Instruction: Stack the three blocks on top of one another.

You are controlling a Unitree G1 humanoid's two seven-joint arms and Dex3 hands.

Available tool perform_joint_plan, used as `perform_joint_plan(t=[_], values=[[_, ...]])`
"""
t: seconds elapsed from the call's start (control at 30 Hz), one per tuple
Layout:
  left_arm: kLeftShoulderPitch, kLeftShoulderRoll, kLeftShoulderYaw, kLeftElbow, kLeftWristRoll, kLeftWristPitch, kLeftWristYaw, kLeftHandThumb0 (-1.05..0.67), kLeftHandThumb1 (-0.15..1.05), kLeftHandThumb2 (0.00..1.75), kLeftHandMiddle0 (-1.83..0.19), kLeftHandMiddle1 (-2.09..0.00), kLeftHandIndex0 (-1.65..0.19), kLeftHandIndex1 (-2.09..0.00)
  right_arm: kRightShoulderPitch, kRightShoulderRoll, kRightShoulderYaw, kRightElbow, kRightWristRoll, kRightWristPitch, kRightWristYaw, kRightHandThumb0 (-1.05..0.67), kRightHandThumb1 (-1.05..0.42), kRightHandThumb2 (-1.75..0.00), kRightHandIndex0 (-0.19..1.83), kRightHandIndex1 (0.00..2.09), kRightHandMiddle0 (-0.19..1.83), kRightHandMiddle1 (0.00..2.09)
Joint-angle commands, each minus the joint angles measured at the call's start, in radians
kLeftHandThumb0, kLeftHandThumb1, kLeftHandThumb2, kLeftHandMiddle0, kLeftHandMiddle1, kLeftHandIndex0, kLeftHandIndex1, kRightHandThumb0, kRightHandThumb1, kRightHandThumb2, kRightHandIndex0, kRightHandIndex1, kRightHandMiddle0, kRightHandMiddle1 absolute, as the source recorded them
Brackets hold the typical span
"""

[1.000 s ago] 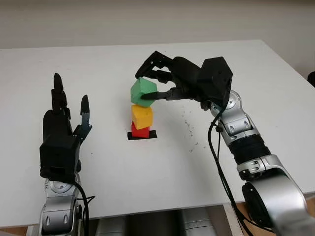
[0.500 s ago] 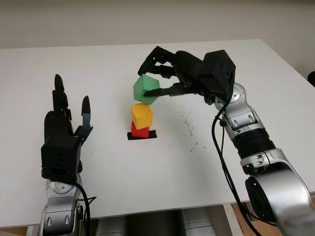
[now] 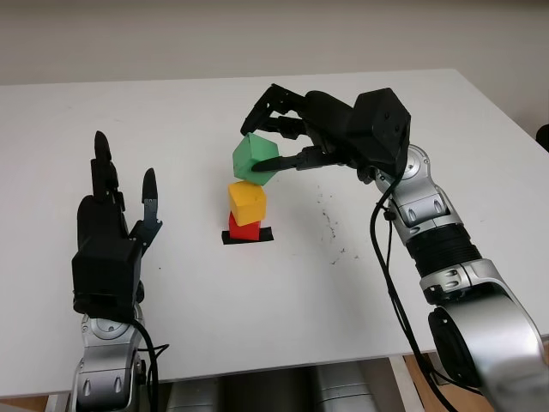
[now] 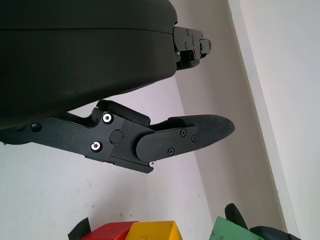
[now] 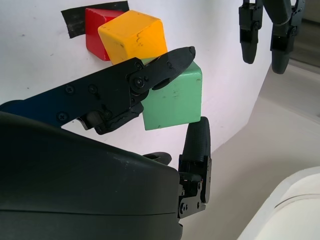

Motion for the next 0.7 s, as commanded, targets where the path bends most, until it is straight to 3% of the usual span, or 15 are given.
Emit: perform_joint_plan(t=[0.0,0.67], values=[[0.000,0.000,-0.006,-0.016,0.008,-0.007,0.005,-0.61,1.05,0.56,0.04,-0.06,0.05,-0.06,-0.023,-0.008,0.003,0.000,-0.003,-0.021,0.003,-0.47,-0.93,-0.05,0.34,0.08,0.38,1.60],[0.003,-0.005,-0.008,-0.020,0.004,-0.013,0.008,-0.61,1.05,0.56,0.04,-0.05,0.05,-0.05,-0.023,0.003,0.031,0.079,-0.028,-0.084,0.025,-0.49,-0.93,-0.05,0.34,0.08,0.36,1.63]])
